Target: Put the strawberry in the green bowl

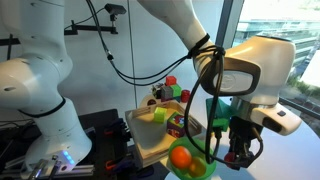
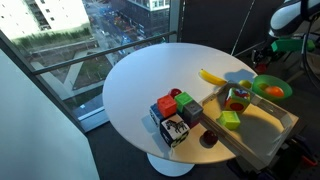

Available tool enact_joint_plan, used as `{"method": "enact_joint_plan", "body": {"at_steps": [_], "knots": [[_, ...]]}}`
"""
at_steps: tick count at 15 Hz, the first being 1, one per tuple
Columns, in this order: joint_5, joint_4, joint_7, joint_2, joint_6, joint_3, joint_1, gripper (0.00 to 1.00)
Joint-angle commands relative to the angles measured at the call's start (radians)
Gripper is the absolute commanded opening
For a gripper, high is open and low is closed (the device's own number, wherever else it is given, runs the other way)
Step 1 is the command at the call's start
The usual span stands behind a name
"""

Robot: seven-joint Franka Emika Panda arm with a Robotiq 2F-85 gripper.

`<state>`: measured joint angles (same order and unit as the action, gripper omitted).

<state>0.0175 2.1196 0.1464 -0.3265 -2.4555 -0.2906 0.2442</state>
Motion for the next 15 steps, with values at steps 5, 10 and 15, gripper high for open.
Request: {"method": "enact_joint_plan", "body": {"at_steps": [5, 10, 15], "knots": [[-0.094, 0.165, -0.04, 0.205, 0.058, -0.003, -0.003, 0.25], [-0.176, 0.256, -0.031, 0.272, 0.049, 0.0, -0.004, 0.25], [-0.276, 0.323, -0.007, 0.308, 0.023, 0.007, -0.008, 0.92]]}}
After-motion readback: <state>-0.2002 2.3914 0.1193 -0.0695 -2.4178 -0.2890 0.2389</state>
